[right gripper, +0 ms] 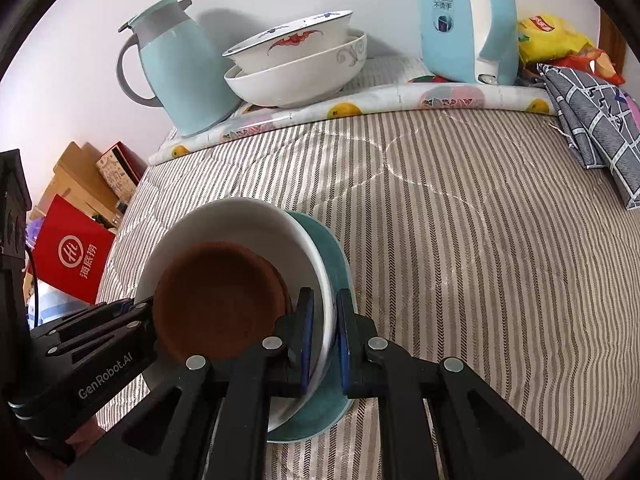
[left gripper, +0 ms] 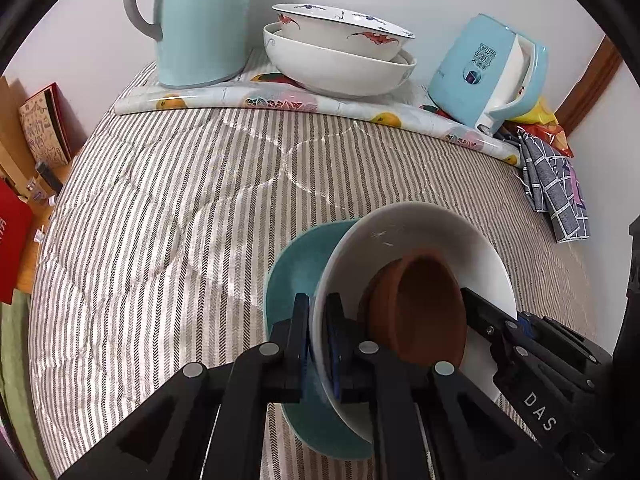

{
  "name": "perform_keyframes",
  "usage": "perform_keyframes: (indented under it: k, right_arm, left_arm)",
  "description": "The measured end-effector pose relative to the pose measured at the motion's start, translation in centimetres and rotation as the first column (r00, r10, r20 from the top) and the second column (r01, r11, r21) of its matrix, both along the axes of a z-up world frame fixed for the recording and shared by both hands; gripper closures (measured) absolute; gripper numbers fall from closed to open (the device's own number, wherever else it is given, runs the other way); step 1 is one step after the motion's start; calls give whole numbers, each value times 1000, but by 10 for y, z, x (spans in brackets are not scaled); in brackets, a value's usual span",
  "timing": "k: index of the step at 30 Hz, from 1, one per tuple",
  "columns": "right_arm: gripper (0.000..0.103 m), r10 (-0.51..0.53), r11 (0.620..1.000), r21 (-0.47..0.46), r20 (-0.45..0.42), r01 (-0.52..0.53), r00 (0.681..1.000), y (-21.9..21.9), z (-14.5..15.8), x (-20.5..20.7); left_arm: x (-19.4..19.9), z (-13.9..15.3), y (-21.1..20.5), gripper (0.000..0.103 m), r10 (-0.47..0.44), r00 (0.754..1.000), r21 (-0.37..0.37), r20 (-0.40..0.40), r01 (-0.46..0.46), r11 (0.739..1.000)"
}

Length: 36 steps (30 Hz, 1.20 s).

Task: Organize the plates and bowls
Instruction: 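Lower the white bowl with both grippers onto the blue plate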

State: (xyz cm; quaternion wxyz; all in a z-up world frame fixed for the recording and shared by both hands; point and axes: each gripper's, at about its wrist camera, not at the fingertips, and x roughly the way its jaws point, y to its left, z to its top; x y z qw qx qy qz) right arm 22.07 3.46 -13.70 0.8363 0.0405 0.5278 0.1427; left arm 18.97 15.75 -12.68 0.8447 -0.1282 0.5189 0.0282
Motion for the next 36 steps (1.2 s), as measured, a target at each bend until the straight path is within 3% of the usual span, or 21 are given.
perform_keyframes:
  k: [10, 16, 21, 31, 33, 36]
  right_arm:
    - [91, 12, 1000, 19, 12, -13, 1000, -2, 0, -3]
    - [90, 28, 999, 15, 11, -28, 1000, -2, 0, -3]
    - [87, 32, 999, 36, 2, -33, 999, -5, 2, -3]
    - [86, 32, 998, 45, 5, -33, 999, -9, 10, -10]
    - [78, 23, 999, 34, 15, -23, 1000, -11, 13, -13]
    - [74, 21, 998, 51, 32, -23, 999, -14, 18, -17]
  left_arm:
    - [-1, -1, 6, 90, -3, 1000, -37, 5, 3, 999]
    - [-1, -1, 4, 89, -10, 1000, -18, 10, 11, 1000]
    - [-1, -1, 8, 82, 2, 1000, -29, -1, -2, 1000]
    - [-6, 1, 5, 81, -4, 1000, -30, -19, 4, 1000]
    - [-8, 2, 4, 81, -8, 1000, -23, -20, 8, 1000]
    - [-12, 5, 3, 80, -8, 1000, -18, -16, 7, 1000]
